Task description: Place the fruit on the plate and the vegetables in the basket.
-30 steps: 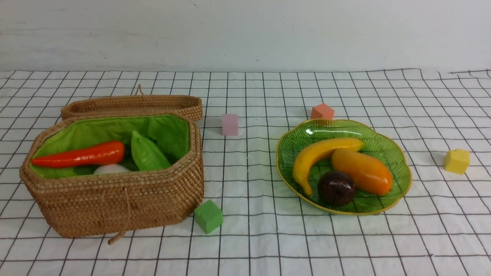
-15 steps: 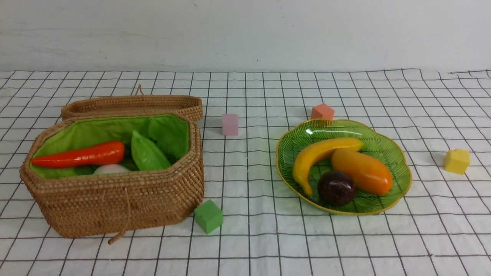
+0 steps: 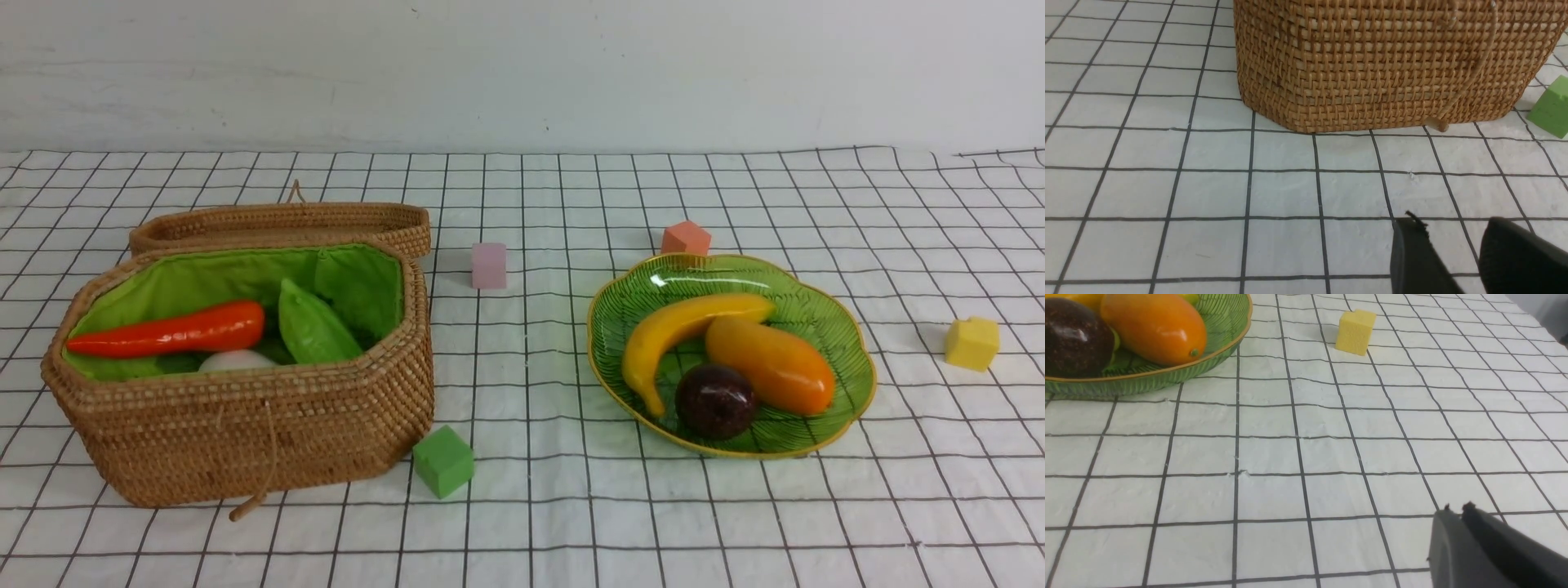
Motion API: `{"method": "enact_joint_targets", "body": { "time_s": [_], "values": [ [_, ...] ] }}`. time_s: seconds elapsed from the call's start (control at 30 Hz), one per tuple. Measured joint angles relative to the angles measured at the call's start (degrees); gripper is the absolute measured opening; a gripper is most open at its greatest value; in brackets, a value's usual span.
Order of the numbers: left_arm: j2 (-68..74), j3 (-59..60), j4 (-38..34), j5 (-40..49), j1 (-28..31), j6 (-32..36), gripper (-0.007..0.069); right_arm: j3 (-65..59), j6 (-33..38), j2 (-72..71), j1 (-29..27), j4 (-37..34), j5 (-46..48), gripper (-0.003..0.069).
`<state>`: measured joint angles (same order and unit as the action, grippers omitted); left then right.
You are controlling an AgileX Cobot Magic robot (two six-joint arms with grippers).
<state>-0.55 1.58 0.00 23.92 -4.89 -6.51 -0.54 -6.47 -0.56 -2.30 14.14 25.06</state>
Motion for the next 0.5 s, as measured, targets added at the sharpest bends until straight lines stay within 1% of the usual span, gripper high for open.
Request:
{"method": "enact_joint_targets", "body": {
  "time_s": [0.5],
  "values": [
    [0.0,0.0,0.0,0.0,0.0,0.0,0.0239,0.04,0.0,0.0,0.0,0.0,0.04,0.0085]
  ]
}}
